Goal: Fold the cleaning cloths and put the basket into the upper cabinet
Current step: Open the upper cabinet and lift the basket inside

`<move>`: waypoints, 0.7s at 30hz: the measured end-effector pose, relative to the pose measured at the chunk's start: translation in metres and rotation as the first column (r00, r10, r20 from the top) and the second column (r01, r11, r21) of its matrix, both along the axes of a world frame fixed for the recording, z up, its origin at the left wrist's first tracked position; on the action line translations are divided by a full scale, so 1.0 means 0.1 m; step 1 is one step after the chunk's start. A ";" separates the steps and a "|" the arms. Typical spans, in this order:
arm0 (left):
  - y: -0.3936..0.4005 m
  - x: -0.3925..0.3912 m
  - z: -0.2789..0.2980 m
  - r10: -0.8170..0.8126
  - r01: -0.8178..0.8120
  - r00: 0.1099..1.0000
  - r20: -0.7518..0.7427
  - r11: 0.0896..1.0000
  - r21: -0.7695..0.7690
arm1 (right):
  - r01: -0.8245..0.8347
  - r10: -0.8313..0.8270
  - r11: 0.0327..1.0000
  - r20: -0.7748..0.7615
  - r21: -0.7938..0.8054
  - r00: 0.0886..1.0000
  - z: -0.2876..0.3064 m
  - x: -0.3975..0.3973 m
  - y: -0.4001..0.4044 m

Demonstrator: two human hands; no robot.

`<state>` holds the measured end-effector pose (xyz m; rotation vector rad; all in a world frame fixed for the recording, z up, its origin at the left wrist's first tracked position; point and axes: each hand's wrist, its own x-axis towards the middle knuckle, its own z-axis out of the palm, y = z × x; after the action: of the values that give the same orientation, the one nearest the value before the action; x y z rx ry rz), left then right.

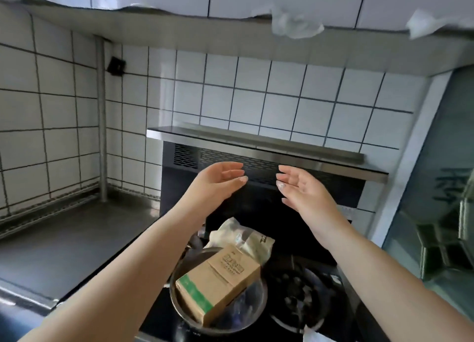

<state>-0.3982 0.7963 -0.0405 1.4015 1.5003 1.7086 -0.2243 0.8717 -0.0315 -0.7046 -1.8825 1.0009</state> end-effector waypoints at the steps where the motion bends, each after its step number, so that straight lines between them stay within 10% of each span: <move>1: 0.10 -0.07 0.08 -0.009 0.009 1.000 -0.006 1.000 0.013 | 0.010 -0.010 1.000 -0.013 0.015 1.000 0.08 -0.05 0.06; 21: 1.64 0.04 2.11 -0.074 0.153 0.956 -0.285 0.952 0.265 | 0.242 -0.249 0.861 -0.044 0.448 0.967 2.00 0.06 1.29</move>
<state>-0.3937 0.9607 0.1708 1.9025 1.3109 1.7676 -0.2180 1.0010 0.1690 -0.6495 -1.8845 0.3717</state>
